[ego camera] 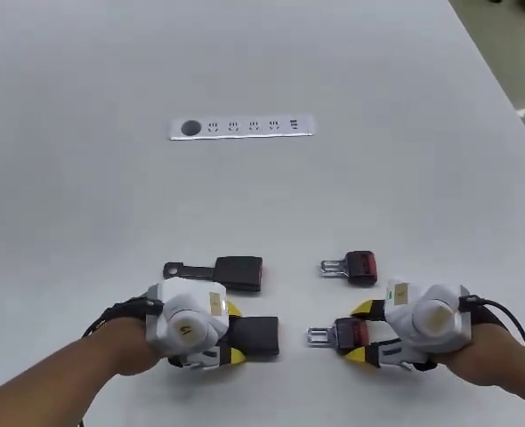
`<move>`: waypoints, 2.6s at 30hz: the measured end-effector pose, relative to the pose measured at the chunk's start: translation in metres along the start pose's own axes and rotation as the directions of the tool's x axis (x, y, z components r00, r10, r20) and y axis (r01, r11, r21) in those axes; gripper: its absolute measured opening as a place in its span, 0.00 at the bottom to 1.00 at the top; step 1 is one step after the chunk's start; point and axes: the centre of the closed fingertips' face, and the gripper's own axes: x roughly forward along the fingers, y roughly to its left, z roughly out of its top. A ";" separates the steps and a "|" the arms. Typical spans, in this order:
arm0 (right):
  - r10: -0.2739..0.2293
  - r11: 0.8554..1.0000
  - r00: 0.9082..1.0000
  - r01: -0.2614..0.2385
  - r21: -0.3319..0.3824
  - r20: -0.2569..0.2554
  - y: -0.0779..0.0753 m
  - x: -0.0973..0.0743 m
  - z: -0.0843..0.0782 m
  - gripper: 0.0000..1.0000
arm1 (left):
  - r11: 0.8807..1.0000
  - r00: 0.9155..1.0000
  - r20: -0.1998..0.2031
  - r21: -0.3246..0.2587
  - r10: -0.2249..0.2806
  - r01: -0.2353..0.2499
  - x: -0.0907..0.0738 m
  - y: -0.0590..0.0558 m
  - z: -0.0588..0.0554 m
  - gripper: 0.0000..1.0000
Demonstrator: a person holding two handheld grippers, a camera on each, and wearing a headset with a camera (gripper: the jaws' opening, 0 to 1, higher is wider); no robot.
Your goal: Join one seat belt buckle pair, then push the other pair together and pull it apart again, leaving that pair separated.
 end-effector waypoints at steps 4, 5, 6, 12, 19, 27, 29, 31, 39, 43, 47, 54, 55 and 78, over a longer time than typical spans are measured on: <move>0.003 1.000 1.000 -0.003 -0.009 0.008 0.000 0.003 0.006 0.34 | 1.000 1.000 -0.007 -0.001 0.000 0.000 0.001 0.001 0.000 0.33; 0.005 1.000 1.000 -0.005 -0.011 0.009 0.001 0.004 0.008 0.34 | 1.000 1.000 -0.007 0.000 -0.001 0.001 0.001 0.001 0.000 0.33; 0.008 1.000 1.000 -0.008 -0.015 0.013 0.003 0.007 0.012 0.34 | 1.000 1.000 -0.007 0.000 -0.001 0.001 0.000 0.000 0.001 0.33; 0.009 0.999 1.000 -0.008 -0.036 0.024 0.008 0.019 0.022 0.34 | 1.000 1.000 -0.007 -0.003 -0.001 0.001 0.000 0.001 0.001 0.33; 0.019 0.999 0.999 -0.017 -0.035 0.050 0.013 0.028 0.030 0.34 | 1.000 1.000 -0.010 -0.003 -0.002 0.002 0.001 0.002 0.001 0.33; 0.030 0.999 0.997 -0.027 -0.044 0.076 0.017 0.035 0.039 0.34 | 1.000 1.000 -0.018 -0.003 -0.004 0.004 0.002 0.002 0.001 0.33; 0.032 0.999 0.996 -0.028 -0.041 0.085 0.020 0.038 0.043 0.34 | 1.000 1.000 -0.021 -0.003 -0.003 0.003 0.002 0.002 0.001 0.33; 0.026 0.999 0.996 -0.021 -0.049 0.084 0.020 0.039 0.044 0.34 | 1.000 1.000 -0.022 -0.002 -0.006 0.006 0.002 0.002 0.000 0.33; 0.018 0.999 0.995 -0.013 -0.045 0.094 0.021 0.037 0.044 0.34 | 1.000 0.999 -0.037 0.000 -0.006 0.006 0.002 0.000 0.002 0.33; 0.008 0.999 0.996 -0.005 -0.039 0.083 0.023 0.037 0.046 0.34 | 1.000 0.999 -0.042 0.003 -0.007 0.007 0.002 0.000 0.001 0.33; 0.005 1.000 0.996 -0.002 -0.031 0.088 0.021 0.038 0.046 0.34 | 1.000 0.999 -0.042 0.004 -0.007 0.008 0.002 0.000 0.000 0.33; 0.003 1.000 0.996 -0.001 -0.023 0.094 0.023 0.044 0.054 0.34 | 1.000 0.998 -0.058 0.017 -0.015 0.016 0.003 0.000 -0.001 0.33; 0.001 1.000 0.996 0.001 -0.022 0.093 0.023 0.045 0.054 0.34 | 1.000 0.998 -0.061 0.021 -0.016 0.017 0.003 0.000 -0.001 0.33; -0.019 1.000 0.996 0.019 -0.002 0.085 0.022 0.048 0.057 0.33 | 1.000 0.998 -0.062 0.021 -0.020 0.021 0.001 0.001 0.003 0.33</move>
